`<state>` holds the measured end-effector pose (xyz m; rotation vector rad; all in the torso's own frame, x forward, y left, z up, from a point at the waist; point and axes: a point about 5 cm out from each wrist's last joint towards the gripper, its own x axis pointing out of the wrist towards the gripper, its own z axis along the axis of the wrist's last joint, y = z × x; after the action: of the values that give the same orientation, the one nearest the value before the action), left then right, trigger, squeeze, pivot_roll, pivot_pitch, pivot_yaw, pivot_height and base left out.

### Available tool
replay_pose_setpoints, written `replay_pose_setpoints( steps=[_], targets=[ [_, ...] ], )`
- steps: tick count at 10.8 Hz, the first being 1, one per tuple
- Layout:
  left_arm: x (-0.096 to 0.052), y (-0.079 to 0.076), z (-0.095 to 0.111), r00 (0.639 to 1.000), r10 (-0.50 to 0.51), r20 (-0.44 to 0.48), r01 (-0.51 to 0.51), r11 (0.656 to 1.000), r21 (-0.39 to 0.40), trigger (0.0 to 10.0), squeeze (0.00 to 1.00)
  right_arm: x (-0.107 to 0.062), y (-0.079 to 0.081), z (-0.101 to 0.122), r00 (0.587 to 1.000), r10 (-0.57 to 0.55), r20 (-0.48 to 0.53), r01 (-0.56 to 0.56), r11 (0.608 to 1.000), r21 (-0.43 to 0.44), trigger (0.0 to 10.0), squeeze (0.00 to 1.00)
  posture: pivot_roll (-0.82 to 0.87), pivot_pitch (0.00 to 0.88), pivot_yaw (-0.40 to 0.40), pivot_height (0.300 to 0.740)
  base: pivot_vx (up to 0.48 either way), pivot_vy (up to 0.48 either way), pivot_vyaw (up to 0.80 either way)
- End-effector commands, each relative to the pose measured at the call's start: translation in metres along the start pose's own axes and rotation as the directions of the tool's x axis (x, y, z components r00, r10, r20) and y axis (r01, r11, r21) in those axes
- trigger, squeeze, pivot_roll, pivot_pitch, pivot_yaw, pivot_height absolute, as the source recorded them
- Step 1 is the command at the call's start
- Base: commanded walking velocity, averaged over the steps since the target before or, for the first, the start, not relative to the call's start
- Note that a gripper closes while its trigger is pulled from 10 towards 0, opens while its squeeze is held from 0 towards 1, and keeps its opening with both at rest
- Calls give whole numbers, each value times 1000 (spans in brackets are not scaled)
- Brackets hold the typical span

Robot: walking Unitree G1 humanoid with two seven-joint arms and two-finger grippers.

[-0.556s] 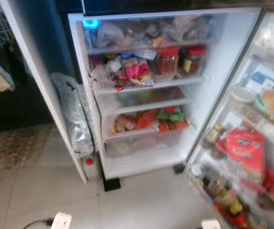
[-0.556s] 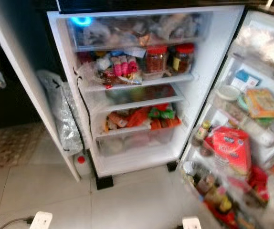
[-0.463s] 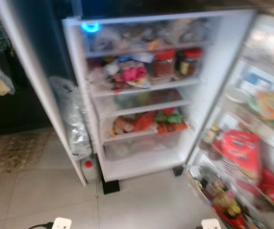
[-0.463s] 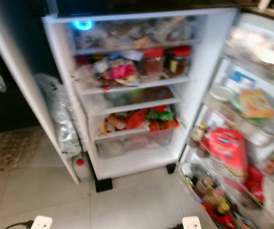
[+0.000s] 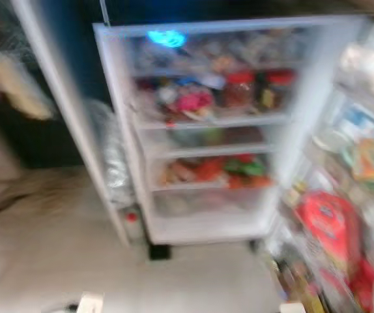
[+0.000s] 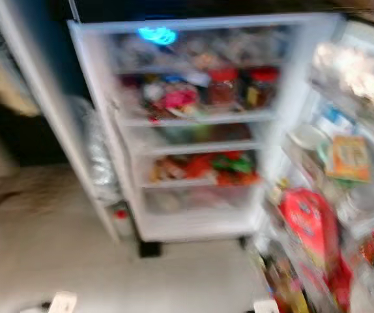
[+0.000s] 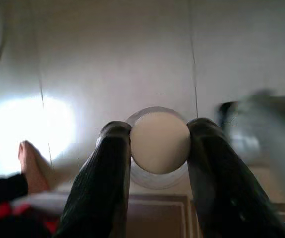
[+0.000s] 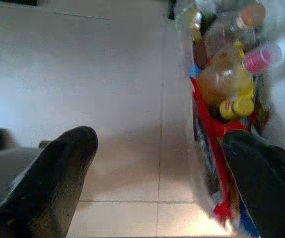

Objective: Restocking fridge

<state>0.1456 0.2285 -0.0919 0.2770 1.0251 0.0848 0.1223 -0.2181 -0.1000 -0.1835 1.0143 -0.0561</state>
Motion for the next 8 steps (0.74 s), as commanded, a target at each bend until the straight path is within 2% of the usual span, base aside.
replay_pose_setpoints(
  steps=[1,4,6,8],
  targets=[
    [0,3,0,1000,12,-3,-12,1000,8,10000,0,1,4,2,1000,12,5,-12,1000,8,10000,0,-143,0,-15,740,0,0,0],
    [1,5,3,1000,19,10,-19,1000,-2,10000,0,0,6,0,1000,18,-2,-18,1000,10,10000,0,-143,0,-12,740,0,0,0],
    [3,9,18,997,32,66,-30,999,-21,10000,0,0,7,0,1000,21,-8,-21,1000,11,10000,0,-134,0,-16,740,0,0,0],
    [3,9,22,997,30,74,-29,999,-19,10000,0,0,8,0,1000,23,-9,-23,1000,11,10000,0,-138,0,-13,740,0,0,0]
  ],
)
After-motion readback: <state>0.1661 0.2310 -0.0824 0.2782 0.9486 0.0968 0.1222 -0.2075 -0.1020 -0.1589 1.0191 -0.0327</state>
